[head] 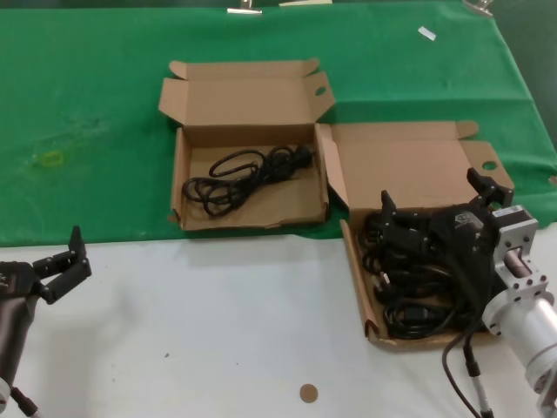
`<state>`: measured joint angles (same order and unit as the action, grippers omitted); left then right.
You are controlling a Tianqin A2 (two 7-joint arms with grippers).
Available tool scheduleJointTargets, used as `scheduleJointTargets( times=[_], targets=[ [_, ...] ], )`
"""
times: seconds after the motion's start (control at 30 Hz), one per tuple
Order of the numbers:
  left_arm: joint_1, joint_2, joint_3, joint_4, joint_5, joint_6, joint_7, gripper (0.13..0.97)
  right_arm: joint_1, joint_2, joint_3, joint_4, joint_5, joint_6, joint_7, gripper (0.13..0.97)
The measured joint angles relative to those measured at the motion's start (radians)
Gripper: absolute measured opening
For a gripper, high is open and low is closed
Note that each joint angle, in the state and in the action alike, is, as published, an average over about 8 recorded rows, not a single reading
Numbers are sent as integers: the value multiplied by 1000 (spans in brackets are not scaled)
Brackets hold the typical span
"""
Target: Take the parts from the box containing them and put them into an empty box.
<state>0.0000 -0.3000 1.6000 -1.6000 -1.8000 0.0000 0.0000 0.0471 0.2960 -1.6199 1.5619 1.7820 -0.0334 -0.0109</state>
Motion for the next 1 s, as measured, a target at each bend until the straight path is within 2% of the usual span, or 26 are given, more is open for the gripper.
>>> scheduleJointTargets(
  times=[1.0],
  targets=[
    [0, 0, 0, 0, 0, 0, 0, 966, 0, 0, 0, 0, 0, 0, 0, 966]
  ],
)
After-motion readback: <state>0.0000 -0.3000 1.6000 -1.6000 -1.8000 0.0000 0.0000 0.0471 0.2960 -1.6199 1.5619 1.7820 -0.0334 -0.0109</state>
